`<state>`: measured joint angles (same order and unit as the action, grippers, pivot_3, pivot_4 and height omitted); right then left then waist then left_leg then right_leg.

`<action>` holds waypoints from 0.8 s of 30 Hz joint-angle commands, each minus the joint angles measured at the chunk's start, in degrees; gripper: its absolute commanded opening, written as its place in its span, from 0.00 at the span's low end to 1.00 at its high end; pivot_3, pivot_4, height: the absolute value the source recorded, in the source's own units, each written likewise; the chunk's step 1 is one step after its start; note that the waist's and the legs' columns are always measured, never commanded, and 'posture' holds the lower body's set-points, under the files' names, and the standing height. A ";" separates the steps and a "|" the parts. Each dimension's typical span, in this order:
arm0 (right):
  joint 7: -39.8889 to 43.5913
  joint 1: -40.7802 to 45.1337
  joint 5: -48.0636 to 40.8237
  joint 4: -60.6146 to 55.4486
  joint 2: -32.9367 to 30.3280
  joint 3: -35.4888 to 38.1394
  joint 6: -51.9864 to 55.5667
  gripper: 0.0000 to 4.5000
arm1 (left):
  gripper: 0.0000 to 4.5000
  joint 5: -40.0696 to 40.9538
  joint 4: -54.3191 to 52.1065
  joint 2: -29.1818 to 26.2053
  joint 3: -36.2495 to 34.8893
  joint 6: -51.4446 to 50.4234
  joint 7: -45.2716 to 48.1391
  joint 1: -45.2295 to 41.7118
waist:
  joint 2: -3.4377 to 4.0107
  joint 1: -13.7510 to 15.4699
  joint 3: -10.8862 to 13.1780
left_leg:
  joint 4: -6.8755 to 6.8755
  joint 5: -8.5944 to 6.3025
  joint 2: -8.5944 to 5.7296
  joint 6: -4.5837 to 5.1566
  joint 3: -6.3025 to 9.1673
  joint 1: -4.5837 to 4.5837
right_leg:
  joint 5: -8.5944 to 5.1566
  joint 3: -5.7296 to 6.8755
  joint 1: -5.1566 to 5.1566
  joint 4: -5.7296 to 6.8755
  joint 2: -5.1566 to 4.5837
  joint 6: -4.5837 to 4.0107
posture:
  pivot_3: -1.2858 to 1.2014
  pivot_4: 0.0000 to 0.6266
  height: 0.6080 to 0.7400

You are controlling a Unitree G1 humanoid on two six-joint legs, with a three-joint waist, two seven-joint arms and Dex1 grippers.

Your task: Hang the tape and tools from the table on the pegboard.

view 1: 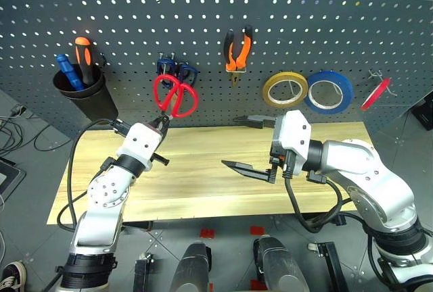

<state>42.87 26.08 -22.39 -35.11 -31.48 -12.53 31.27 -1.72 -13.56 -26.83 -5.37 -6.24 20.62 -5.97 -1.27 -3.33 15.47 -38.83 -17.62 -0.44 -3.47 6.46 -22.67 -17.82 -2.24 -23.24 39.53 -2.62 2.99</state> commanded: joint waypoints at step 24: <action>-22.01 9.16 2.00 -2.83 17.41 -11.86 34.01 1.00 | 0.88 19.82 5.50 -6.20 -21.75 -27.37 6.09 9.92 | 0.03 -0.37 0.82 | 0.05 0.00 0.00 0.07 0.14 -0.01 | 0.01 0.02 -0.10 0.10 -0.08 -0.03 | 0.51 0.53 1.00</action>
<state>22.94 33.55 -20.95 -37.88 -15.61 -23.08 63.33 17.17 -10.40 -31.74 -25.72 -33.52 26.28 5.74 -1.23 -3.70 16.29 -38.78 -17.62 -0.43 -3.41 6.60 -22.67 -17.81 -2.20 -23.34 39.66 -2.70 2.96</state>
